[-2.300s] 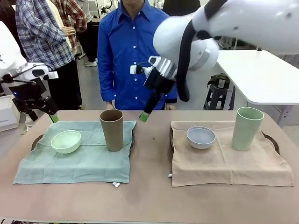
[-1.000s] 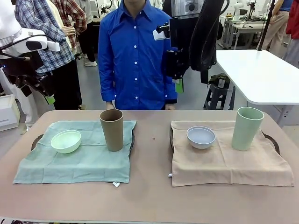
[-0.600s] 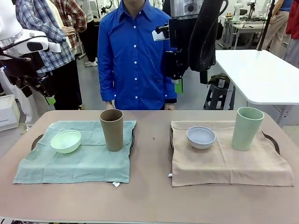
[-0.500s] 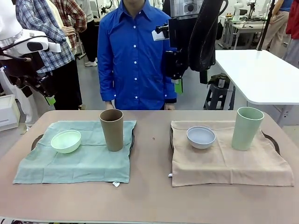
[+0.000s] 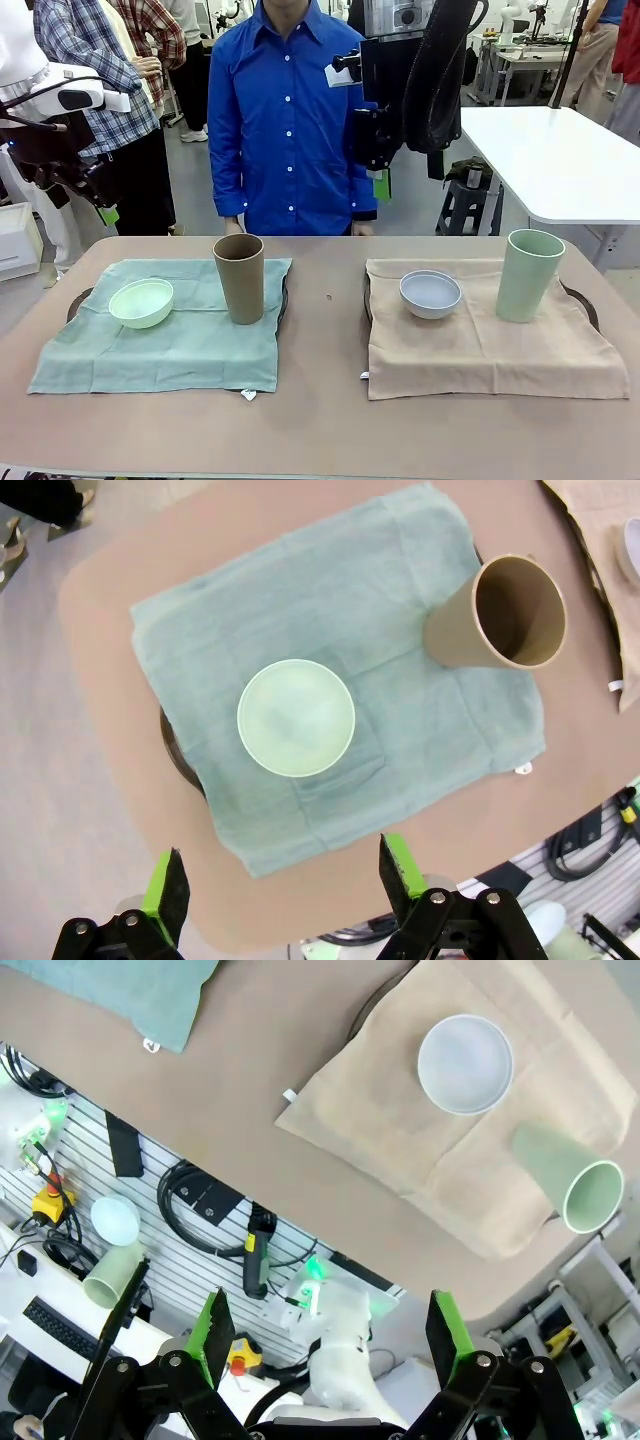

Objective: Set up a tray with a mat and arrange the tableware.
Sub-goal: Place the Picnic Bowl and Reusable plastic cup back onto the Handle tray in front of the human's position.

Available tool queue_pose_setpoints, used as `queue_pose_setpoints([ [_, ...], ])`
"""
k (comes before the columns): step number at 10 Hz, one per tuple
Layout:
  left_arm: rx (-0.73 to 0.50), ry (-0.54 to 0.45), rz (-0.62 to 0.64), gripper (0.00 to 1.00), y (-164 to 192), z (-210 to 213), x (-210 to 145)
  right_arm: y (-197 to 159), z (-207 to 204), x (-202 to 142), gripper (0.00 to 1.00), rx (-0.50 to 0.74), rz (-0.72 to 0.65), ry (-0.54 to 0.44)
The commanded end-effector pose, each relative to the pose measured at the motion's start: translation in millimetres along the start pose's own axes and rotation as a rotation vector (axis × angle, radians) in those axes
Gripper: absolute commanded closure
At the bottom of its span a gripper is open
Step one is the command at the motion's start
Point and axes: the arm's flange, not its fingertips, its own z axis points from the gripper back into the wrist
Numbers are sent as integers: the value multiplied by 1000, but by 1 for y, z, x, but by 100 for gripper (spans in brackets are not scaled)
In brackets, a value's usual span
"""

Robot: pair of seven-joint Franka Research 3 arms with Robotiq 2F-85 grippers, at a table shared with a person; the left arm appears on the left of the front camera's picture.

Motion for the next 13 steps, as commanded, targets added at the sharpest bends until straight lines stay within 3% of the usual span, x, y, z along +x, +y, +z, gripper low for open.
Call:
queue_pose_setpoints([
  [1, 9, -7, -11, 0, 1, 1, 0, 1, 0, 0, 0, 0, -4, -1],
  [2, 0, 0, 0, 0, 0, 0, 0, 0, 0, 0, 0, 0, 0, 0],
  [3, -102, 30, 22, 0, 15, -4, 1, -27, 2, -13, 0, 108, 86, 64],
  [6, -298, 3, 168, 0, 87, 5, -3, -109, 34, -67, 0, 361, -7, -58],
  [7, -392, -4, 206, 0, 103, 8, -4, -136, 42, -87, 0, 468, -63, -141],
  [9, -523, -26, 301, 0, 127, 5, -3, -201, 42, -140, 0, 700, -286, -366],
  [11, -600, -69, 389, 0, 147, 7, -2, -259, 27, -195, 0, 709, -563, -505],
  [13, -628, -101, 415, 0, 151, 8, -3, -296, 6, -238, 0, 722, -697, -556],
])
